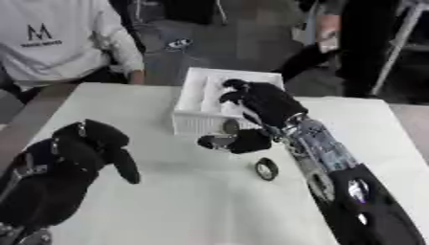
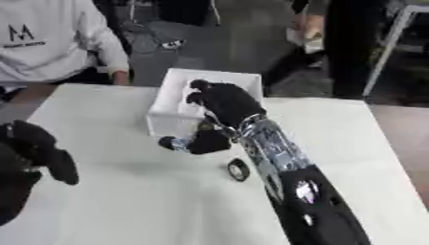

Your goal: Pick up objects on the table and place them in the box.

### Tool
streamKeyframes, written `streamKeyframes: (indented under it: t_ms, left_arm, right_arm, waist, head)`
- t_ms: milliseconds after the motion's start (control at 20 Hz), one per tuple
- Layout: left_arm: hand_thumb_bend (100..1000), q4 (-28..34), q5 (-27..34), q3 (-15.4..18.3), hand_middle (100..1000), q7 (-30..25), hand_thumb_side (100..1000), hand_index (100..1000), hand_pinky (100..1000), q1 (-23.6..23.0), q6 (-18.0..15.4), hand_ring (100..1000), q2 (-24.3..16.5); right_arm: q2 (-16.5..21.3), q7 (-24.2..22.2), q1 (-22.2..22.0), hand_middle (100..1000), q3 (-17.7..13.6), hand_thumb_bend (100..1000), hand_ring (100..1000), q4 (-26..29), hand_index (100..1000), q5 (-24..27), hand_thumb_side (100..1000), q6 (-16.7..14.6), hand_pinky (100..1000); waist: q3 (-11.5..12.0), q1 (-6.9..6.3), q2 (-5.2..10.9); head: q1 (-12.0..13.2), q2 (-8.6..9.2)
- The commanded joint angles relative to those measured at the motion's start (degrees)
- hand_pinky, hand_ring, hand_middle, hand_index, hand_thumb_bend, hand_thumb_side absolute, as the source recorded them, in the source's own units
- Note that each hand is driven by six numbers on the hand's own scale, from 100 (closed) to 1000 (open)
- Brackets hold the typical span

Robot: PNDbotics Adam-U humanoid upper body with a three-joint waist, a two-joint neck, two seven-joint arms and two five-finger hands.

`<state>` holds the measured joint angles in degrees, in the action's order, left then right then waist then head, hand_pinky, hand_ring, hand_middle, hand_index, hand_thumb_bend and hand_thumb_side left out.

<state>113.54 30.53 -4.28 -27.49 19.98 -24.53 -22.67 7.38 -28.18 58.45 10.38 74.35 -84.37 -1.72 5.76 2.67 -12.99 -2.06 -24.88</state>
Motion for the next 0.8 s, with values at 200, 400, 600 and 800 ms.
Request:
streamKeyframes:
  t_ms: [200,400,600,800]
  left_arm:
    - [532,1.1,-0.1,0.3,745,0.2,671,711,530,0.3,0.2,556,-1.1]
    - [532,1.1,-0.1,0.3,745,0.2,671,711,529,0.2,0.2,555,-1.2]
    - [532,1.1,-0.2,0.3,745,0.2,671,711,529,0.0,0.3,555,-1.2]
    - [532,1.1,-0.2,0.3,744,0.2,671,711,530,0.0,0.3,555,-1.3]
  right_arm:
    - [0.4,-8.8,1.7,884,-1.0,663,840,0.5,822,-3.1,1000,1.1,884]
    - [1.0,-12.2,1.9,869,-1.2,648,839,1.0,791,-4.1,1000,1.3,898]
    - [1.5,-14.8,2.1,851,-1.7,626,832,1.8,779,-5.0,1000,1.5,898]
    - [1.8,-15.1,2.2,792,-2.1,611,800,3.4,761,-5.0,1000,2.2,874]
  waist:
    - [0.0,-0.08,1.49]
    - [-0.1,-0.02,1.52]
    - [-0.1,0.04,1.62]
    - [-0.2,0.06,1.70]
  head:
    - [-1.3,1.10]
    - [-1.6,1.05]
    - [-1.4,0.35]
    - [-1.1,-0.09]
